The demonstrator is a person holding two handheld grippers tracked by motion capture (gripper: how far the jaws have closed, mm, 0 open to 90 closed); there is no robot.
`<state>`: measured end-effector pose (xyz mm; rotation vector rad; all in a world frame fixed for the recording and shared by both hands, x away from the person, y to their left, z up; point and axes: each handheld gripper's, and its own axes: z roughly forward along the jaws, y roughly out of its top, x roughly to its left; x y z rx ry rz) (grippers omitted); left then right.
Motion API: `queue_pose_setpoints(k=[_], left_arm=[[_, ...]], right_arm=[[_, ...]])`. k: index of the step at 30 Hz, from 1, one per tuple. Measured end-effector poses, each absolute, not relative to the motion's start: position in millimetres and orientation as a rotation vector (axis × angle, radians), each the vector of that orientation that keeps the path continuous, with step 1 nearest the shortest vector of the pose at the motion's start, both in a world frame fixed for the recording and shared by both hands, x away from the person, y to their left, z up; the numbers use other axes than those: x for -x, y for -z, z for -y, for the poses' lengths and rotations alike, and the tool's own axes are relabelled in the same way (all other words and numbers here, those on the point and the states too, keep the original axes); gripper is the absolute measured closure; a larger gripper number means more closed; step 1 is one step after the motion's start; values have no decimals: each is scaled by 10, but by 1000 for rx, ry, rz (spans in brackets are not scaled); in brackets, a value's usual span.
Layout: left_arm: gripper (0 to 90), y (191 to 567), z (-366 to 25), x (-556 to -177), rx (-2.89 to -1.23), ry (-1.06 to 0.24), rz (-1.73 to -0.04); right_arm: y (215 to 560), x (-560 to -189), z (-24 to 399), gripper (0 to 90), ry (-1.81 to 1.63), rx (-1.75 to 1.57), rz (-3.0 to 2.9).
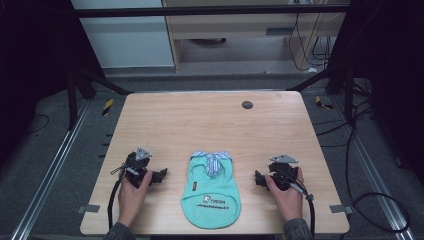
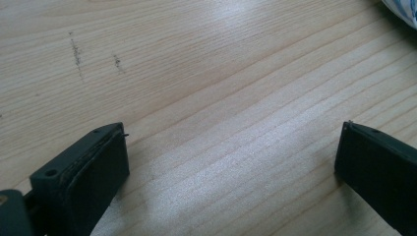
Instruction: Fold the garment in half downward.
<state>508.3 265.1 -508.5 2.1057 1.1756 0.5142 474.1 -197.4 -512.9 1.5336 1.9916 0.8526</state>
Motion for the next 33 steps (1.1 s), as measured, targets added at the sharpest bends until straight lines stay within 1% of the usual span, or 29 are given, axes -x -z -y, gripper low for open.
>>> queue_pose_setpoints(k=[9, 16, 18, 19, 20, 22, 24, 25, 26, 28, 31, 32, 33], left_arm=[[0, 5085, -2620, -4990, -2076, -545, -1246], [0, 5084, -2619, -4954, -2090, -536, -1225], [1, 5075, -2629, -4929, -2091, -526, -1218], [30, 5062, -2635, -4913, -2096, -531, -1207], [49, 5062, -2635, -4913, -2096, -531, -1207], [43, 5025, -2629, -4881, -2100, -527, -1192], [46, 4966, -2610, -4850, -2099, -507, -1176], [50, 4913, -2581, -4849, -2111, -476, -1156], [51, 4913, -2581, -4849, -2111, -476, -1156], [69, 4823, -2551, -4870, -2126, -459, -1112], [72, 4752, -2526, -4905, -2122, -444, -1092], [72, 4718, -2514, -4924, -2120, -424, -1080], [90, 4661, -2476, -4976, -2114, -398, -1064]], right_arm=[[5129, -4706, 1964, 8, -866, -1513, -2014], [5128, -4695, 1961, 18, -875, -1488, -2035], [5113, -4657, 1963, 126, -893, -1473, -2035], [5100, -4634, 1957, 149, -901, -1471, -2037], [5100, -4634, 1957, 149, -901, -1471, -2037], [5051, -4586, 1923, 162, -919, -1458, -2068], [4970, -4540, 1860, 211, -896, -1385, -2106], [4892, -4521, 1803, 256, -890, -1345, -2118], [4892, -4521, 1803, 256, -890, -1345, -2118], [4803, -4543, 1733, 308, -925, -1303, -2161], [4719, -4614, 1650, 349, -916, -1265, -2214], [4719, -4614, 1650, 349, -916, -1265, -2214], [4667, -4684, 1598, 371, -887, -1231, -2242]])
